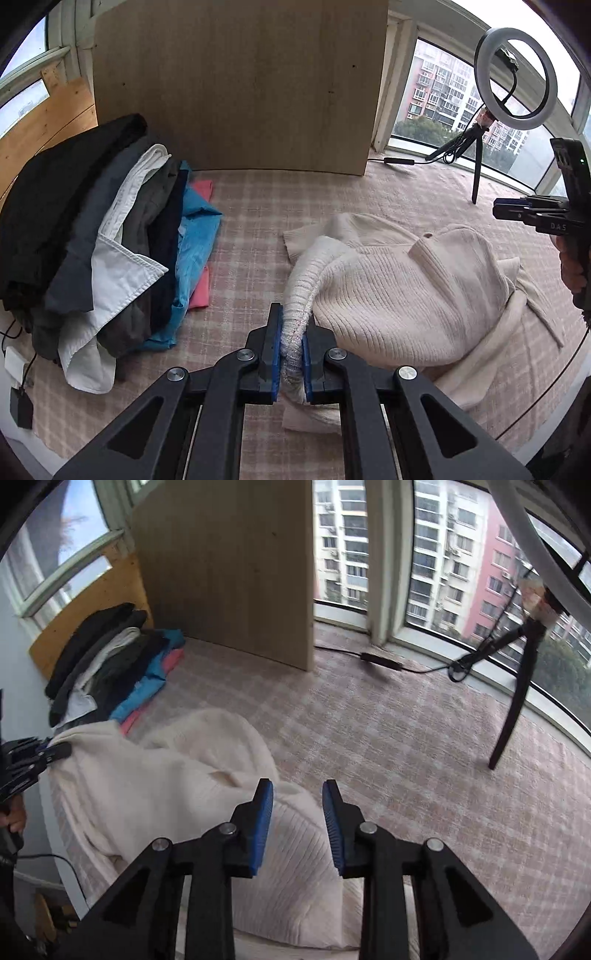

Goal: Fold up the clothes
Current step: 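Lift the cardigan edge with the left gripper while the right gripper holds another edge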

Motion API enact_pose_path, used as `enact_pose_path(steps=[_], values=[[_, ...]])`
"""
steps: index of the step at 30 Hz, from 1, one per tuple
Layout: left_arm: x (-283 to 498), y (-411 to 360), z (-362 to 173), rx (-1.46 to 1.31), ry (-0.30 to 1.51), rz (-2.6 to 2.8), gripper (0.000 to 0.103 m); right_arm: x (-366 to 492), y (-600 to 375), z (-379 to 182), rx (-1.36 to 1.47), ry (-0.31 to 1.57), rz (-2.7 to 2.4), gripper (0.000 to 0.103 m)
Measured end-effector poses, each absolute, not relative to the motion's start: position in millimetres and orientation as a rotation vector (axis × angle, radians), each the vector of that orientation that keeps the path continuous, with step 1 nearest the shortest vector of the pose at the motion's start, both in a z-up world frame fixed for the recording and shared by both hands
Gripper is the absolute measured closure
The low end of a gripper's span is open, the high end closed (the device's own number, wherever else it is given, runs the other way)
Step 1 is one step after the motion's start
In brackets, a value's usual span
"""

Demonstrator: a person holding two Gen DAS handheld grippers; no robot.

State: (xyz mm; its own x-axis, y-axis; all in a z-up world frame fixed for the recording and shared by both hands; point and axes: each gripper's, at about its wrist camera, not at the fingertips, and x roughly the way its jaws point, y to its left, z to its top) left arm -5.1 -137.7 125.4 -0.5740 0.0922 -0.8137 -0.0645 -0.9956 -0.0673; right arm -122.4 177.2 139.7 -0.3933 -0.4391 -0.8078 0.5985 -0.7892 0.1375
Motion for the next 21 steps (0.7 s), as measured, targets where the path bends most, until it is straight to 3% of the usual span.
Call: enact_pose_path(steps=[5, 14, 16, 17, 18, 19, 21], values=[[-6, -138, 124, -1.408, -0.023, 2.688, 0.095, -116, 174, 124, 1.172, 0.45, -2.114, 0.065], [-16, -138, 113, -1.447, -0.024, 2.652, 0.095, -140, 162, 65, 1.277, 0.589, -1.932, 0.061], [-16, -137, 111, -1.453, -0.018, 2.648, 0.095, -145, 166, 59, 1.29, 0.541, -1.915, 0.061], [-16, -136, 111, -1.456, -0.013, 2.651, 0.095, -147, 169, 58, 1.298, 0.496, -1.912, 0.066], [-16, -136, 111, -1.456, -0.01, 2.654, 0.095, -149, 172, 58, 1.303, 0.453, -1.911, 0.09], [-16, -136, 112, -1.453, -0.015, 2.658, 0.095, -149, 176, 60, 1.305, 0.413, -1.911, 0.096], [-13, -137, 119, -1.425, -0.025, 2.667, 0.095, -144, 185, 75, 1.259, 0.351, -1.939, 0.097]])
